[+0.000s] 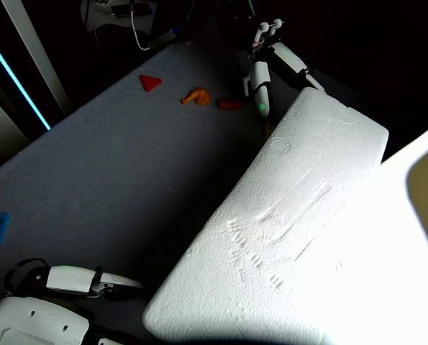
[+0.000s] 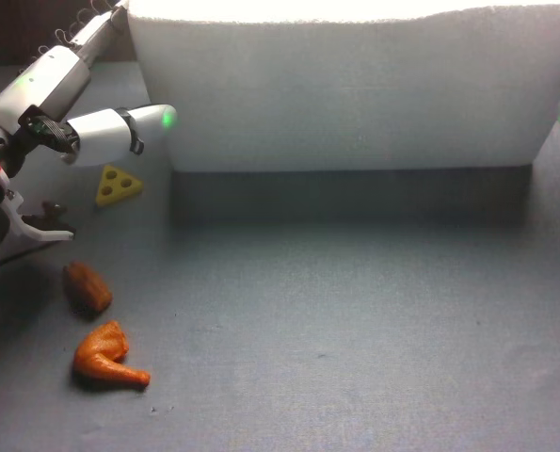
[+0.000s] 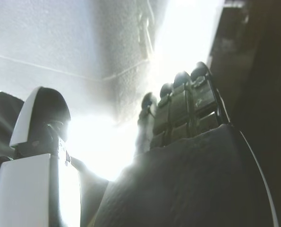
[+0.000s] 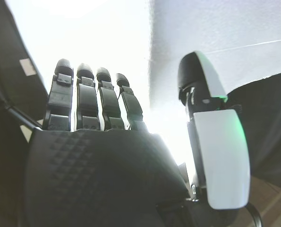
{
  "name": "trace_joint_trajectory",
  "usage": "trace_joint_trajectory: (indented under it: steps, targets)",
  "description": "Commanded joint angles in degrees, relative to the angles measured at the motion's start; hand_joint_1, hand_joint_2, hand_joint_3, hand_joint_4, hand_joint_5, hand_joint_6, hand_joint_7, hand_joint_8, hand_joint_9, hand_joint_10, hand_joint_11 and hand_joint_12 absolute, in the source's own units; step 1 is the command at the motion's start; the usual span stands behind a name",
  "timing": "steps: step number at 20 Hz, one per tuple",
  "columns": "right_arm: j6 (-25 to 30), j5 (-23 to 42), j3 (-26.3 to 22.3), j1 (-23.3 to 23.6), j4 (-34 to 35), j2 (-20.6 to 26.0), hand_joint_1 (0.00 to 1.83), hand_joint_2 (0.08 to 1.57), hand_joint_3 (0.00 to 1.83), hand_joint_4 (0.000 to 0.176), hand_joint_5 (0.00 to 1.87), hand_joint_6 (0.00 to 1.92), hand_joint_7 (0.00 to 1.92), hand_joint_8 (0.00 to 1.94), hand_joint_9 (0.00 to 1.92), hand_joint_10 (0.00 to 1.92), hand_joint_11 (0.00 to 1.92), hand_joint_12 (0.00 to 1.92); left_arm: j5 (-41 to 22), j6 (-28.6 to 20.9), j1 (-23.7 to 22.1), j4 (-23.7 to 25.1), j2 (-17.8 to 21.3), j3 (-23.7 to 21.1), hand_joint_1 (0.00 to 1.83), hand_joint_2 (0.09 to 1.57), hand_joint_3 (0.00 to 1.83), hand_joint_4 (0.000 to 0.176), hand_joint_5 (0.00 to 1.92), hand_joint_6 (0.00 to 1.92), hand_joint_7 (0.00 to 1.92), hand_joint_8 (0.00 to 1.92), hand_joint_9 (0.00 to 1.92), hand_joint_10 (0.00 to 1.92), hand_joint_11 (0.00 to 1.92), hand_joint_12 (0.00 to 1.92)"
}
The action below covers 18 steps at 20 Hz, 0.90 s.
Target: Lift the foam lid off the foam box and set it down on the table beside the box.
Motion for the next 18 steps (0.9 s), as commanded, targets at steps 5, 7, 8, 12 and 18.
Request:
trace_joint_trajectory:
  steps: [5, 7, 8, 12, 18]
  targets:
    - [0.2, 7.6, 0.0, 1.8, -2.7, 0.8, 0.61, 1.26, 0.00, 0.000, 0.00, 0.00, 0.00, 0.00, 0.00, 0.00, 0.00, 0.00, -6.9, -0.6, -0.7, 0.0, 0.2, 0.6, 0.75, 1.16, 0.00, 0.081, 0.00, 0.00, 0.00, 0.00, 0.00, 0.00, 0.00, 0.00]
    - [0.2, 7.7, -0.1, 1.8, -2.8, 0.8, 0.60, 1.26, 0.00, 0.003, 0.00, 0.00, 0.00, 0.00, 0.00, 0.00, 0.00, 0.00, -7.0, -0.6, -0.8, 0.2, 0.2, 0.6, 0.75, 1.16, 0.00, 0.088, 0.00, 0.00, 0.00, 0.00, 0.00, 0.00, 0.00, 0.00]
    - [0.2, 7.8, -0.2, 1.8, -2.8, 0.8, 0.60, 1.26, 0.00, 0.007, 0.00, 0.00, 0.00, 0.00, 0.00, 0.00, 0.00, 0.00, -7.0, -0.6, -0.9, 0.3, 0.2, 0.6, 0.76, 1.17, 0.00, 0.083, 0.00, 0.00, 0.00, 0.00, 0.00, 0.00, 0.00, 0.00]
    - [0.2, 7.9, -0.5, 1.8, -3.0, 0.9, 0.62, 1.27, 0.01, 0.008, 0.00, 0.00, 0.00, 0.00, 0.00, 0.00, 0.00, 0.00, -7.1, -0.8, -1.4, 1.5, 0.1, 0.4, 0.73, 1.16, 0.00, 0.093, 0.00, 0.00, 0.00, 0.00, 0.00, 0.00, 0.00, 0.00]
    - [0.2, 8.8, -1.4, 1.8, -3.2, 1.2, 0.61, 1.26, 0.00, 0.005, 0.00, 0.00, 0.00, 0.00, 0.00, 0.00, 0.00, 0.00, -8.7, -0.7, -1.0, 1.9, 0.8, -0.7, 0.75, 1.16, 0.00, 0.068, 0.00, 0.00, 0.00, 0.00, 0.00, 0.00, 0.00, 0.00]
